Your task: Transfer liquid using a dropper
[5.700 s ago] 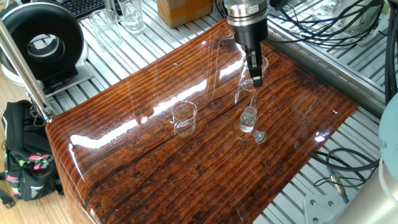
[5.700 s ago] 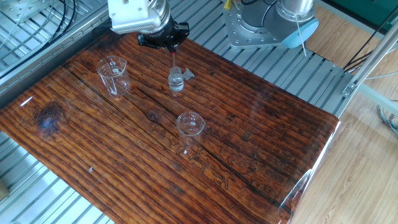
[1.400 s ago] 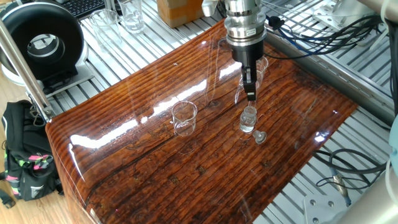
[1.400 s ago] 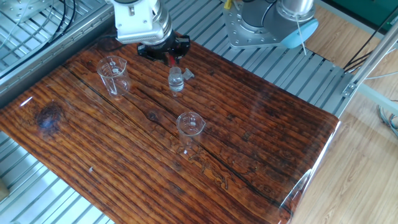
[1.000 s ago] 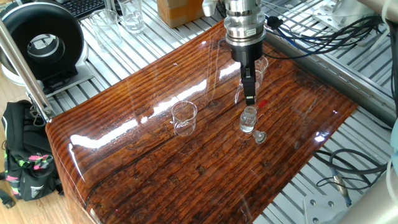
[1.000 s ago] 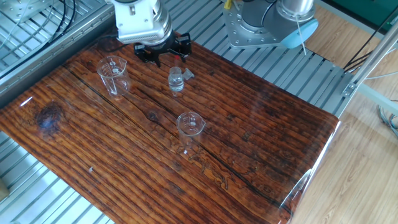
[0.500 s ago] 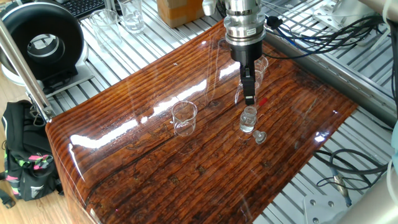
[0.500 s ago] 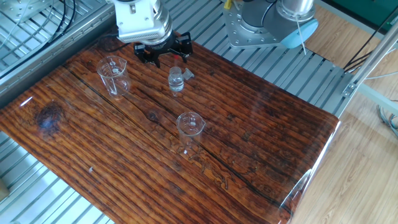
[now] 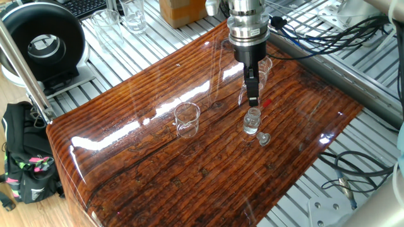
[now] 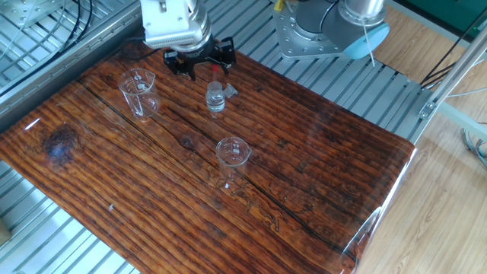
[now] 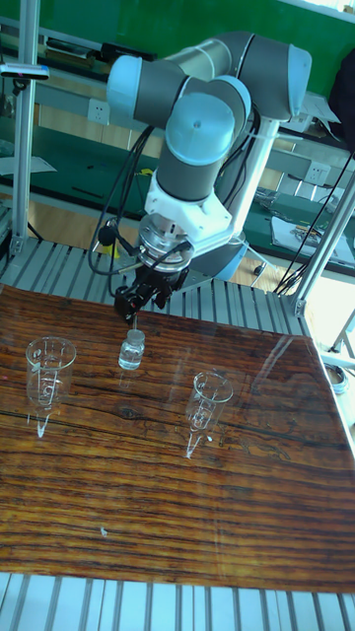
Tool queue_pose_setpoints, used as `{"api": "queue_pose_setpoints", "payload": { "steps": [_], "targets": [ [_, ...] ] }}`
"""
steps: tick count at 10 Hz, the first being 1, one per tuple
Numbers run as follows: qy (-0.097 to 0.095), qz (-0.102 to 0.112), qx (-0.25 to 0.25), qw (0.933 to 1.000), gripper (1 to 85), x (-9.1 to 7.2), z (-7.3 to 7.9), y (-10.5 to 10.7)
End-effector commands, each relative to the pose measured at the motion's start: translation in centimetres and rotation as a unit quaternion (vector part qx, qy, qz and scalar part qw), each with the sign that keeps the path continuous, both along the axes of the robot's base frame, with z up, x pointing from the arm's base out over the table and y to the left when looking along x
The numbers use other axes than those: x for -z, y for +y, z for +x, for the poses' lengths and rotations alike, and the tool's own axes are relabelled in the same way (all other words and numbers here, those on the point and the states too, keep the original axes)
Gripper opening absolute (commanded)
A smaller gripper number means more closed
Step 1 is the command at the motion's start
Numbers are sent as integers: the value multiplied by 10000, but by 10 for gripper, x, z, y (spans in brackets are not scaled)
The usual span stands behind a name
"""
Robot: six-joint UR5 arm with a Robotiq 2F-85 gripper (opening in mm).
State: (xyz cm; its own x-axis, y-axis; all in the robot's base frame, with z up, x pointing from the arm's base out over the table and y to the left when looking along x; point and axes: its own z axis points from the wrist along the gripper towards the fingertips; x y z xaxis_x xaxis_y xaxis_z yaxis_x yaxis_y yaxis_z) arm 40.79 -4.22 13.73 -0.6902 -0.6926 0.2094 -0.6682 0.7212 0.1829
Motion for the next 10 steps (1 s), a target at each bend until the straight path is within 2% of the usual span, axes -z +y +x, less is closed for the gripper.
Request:
{"api": "queue_pose_setpoints", "payload": {
  "steps": [1, 2, 3, 5, 7, 9, 10],
  "targets": [
    [-340, 151, 111, 9992, 670, -7, 4, 1],
    [-694, 93, 259, 9972, 657, -4, 17, -5],
    [-838, 106, 329, 9959, 593, -4, 17, -8],
    [-858, 190, 382, 9954, 573, -8, 5, -11],
    [-876, 420, 648, 9932, 573, -12, -4, -1],
    [-976, 597, 1008, 9883, 573, -17, -11, 6],
    [-1165, 516, 1148, 9852, 570, -19, -11, -1]
  ]
}}
